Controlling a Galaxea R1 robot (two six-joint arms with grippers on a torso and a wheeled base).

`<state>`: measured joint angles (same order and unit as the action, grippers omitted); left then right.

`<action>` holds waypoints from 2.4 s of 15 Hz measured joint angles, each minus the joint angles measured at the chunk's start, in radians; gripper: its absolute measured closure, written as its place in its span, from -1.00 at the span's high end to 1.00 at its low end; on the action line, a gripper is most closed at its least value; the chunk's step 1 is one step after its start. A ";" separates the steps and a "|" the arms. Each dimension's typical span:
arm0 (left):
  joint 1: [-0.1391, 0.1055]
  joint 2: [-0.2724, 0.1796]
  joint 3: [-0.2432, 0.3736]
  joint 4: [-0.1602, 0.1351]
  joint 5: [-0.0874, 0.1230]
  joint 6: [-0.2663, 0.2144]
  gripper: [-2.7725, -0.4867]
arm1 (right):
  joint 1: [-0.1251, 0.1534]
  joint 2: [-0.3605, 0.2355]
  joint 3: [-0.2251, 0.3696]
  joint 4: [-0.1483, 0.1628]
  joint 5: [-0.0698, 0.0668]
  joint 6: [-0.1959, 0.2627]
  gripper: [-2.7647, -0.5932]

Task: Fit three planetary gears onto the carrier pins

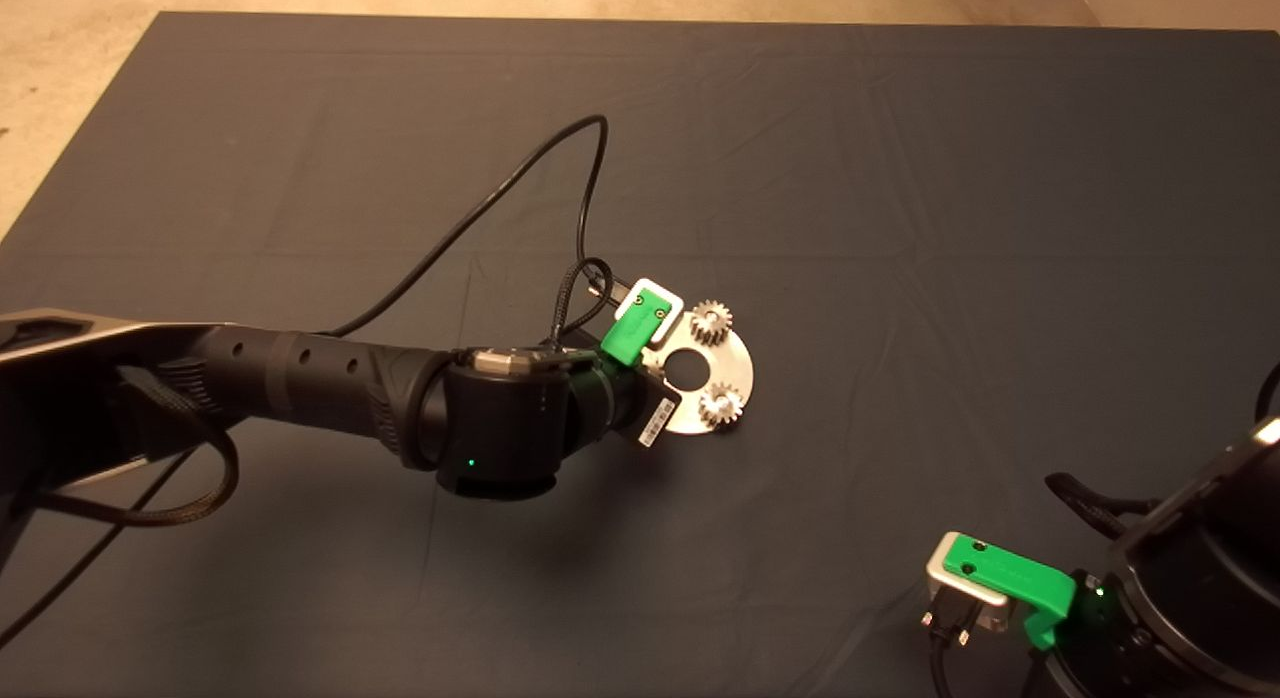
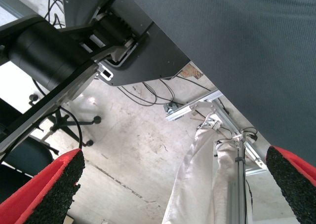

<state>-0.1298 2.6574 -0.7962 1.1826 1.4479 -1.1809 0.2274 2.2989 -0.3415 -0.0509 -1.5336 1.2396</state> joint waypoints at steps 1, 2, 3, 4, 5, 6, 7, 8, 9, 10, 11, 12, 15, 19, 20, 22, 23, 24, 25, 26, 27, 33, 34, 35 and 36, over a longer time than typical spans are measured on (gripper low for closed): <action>0.000 0.003 -0.002 0.000 -0.001 0.002 -0.90 | 0.000 0.000 0.000 0.000 0.000 0.000 0.97; 0.000 0.003 -0.003 0.000 -0.003 0.005 -0.90 | 0.000 0.000 0.000 0.000 0.000 0.000 0.97; 0.000 0.003 -0.004 0.000 -0.005 0.011 -0.90 | 0.000 -0.003 0.000 0.000 0.000 0.000 0.97; 0.000 0.003 -0.009 0.000 -0.010 0.015 -0.90 | 0.000 -0.003 0.000 0.001 0.000 0.000 0.97; 0.000 0.005 -0.018 0.000 -0.017 0.018 -0.90 | 0.000 -0.002 0.000 0.001 0.000 0.000 0.97; 0.000 0.010 -0.035 -0.001 -0.025 0.024 -0.90 | 0.000 -0.003 0.000 0.001 0.000 0.000 0.97; 0.004 0.014 -0.055 -0.002 -0.030 0.038 -0.90 | 0.000 -0.002 0.000 0.001 0.000 0.000 0.97; 0.005 0.013 -0.066 -0.002 -0.039 0.043 -0.90 | 0.000 -0.005 0.000 0.002 0.000 0.000 0.97; 0.005 0.013 -0.068 -0.001 -0.039 0.044 -0.90 | 0.000 -0.005 0.000 0.002 0.000 0.000 0.97; 0.005 0.013 -0.068 -0.001 -0.040 0.044 -0.90 | 0.000 -0.005 0.000 0.003 0.000 0.000 0.97; 0.005 0.013 -0.068 -0.001 -0.042 0.044 -0.90 | 0.000 -0.005 0.000 0.003 0.000 0.000 0.97; 0.005 0.013 -0.068 -0.002 -0.042 0.044 -0.90 | 0.000 -0.005 0.000 0.004 0.000 0.000 0.97; -0.018 0.012 -0.049 -0.011 -0.036 0.044 -0.90 | 0.000 -0.011 0.000 0.004 0.000 0.000 0.97; -0.137 0.010 -0.028 -0.011 -0.028 0.033 -0.90 | 0.000 -0.011 0.000 0.004 0.000 0.000 0.97; -0.148 0.010 -0.024 -0.012 -0.028 0.026 -0.90 | 0.000 -0.011 0.000 0.004 0.000 0.000 0.97; -0.143 0.010 -0.024 -0.031 -0.028 0.024 -0.90 | 0.000 -0.011 0.000 0.004 0.000 0.000 0.97; -0.140 0.009 -0.023 -0.035 -0.028 0.021 -0.90 | 0.000 -0.011 0.000 0.005 0.000 0.000 0.97; -0.141 0.007 -0.023 -0.034 -0.028 0.021 -0.91 | 0.000 -0.011 0.000 0.005 0.000 0.000 0.97; -0.141 0.007 -0.023 -0.034 -0.027 0.021 -0.91 | 0.000 -0.011 0.000 0.004 0.000 0.000 0.97; -0.141 0.007 -0.023 -0.034 -0.028 0.021 -0.91 | 0.000 -0.011 0.000 0.005 0.000 0.000 0.97; -0.140 0.007 -0.023 -0.034 -0.028 0.021 -0.91 | 0.001 -0.011 0.000 0.005 0.000 0.000 0.97; -0.123 0.005 -0.023 -0.031 -0.027 0.022 -0.91 | 0.011 -0.011 0.000 0.008 0.000 0.000 0.97; -0.107 0.005 -0.024 -0.031 -0.027 0.023 -0.91 | 0.011 -0.011 0.000 0.009 0.000 0.000 0.97; -0.095 0.005 -0.024 -0.035 -0.027 0.023 -0.91 | 0.011 -0.011 0.000 0.010 0.000 0.000 0.97; -0.091 0.005 -0.026 -0.034 -0.027 0.024 -0.91 | 0.012 -0.011 0.000 0.012 0.000 0.000 0.97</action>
<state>-0.2213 2.6623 -0.8221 1.1487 1.4206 -1.1571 0.2394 2.2879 -0.3411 -0.0389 -1.5336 1.2398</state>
